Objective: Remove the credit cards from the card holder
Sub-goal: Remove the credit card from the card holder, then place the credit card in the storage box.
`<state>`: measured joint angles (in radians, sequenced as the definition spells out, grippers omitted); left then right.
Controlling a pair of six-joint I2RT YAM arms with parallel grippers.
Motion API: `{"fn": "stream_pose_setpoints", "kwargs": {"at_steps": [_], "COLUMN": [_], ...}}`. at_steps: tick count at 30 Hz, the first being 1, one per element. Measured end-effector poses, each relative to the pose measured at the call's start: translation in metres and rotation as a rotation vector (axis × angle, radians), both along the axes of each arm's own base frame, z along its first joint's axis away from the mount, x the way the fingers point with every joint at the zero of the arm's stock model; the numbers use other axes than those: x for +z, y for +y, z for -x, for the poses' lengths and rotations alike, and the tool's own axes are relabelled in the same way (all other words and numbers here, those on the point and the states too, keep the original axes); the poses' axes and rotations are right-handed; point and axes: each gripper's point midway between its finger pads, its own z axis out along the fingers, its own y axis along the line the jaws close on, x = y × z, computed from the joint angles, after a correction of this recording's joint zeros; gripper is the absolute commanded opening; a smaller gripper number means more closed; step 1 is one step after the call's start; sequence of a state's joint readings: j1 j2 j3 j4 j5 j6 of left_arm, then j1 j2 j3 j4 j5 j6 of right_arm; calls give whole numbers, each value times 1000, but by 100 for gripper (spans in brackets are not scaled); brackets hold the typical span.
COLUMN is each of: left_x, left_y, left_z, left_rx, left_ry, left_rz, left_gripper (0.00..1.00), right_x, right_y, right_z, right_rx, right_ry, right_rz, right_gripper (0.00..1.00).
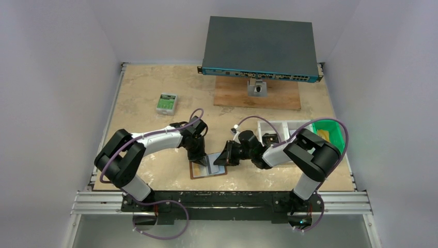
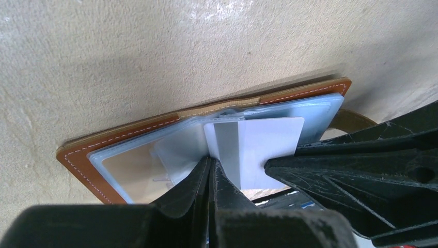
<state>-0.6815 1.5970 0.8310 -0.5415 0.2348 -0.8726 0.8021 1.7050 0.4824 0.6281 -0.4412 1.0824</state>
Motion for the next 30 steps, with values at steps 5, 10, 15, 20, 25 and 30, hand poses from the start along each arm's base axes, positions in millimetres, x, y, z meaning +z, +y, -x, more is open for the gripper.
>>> {"fn": "stream_pose_setpoints", "kwargs": {"at_steps": [5,10,15,20,25,30], "left_x": [0,-1,-1,0,2,21], "left_y": [0,0,-1,-1,-1,-3], "left_z": [0,0,0,0,0,-7], "left_rx": [6,7,7,6,4,-9], "left_ry": [3,5,5,3,-2,-38], "left_rz": [-1,0,2,6,6,8], "left_gripper": [0,0,0,0,0,7], "right_x": [4,15,22,32,59,88], "right_y": [0,-8,-22,-35,-47,-59], "right_z": [0,-3,-9,-15,-24,-34], "right_rx": [-2,-23,-59,-96,-140,-188], "right_ry": [-4,-42,-88,-131,-200,-274], "right_rz": [-4,29,96,158,202,242], "right_gripper": [0,0,0,0,0,0]}}
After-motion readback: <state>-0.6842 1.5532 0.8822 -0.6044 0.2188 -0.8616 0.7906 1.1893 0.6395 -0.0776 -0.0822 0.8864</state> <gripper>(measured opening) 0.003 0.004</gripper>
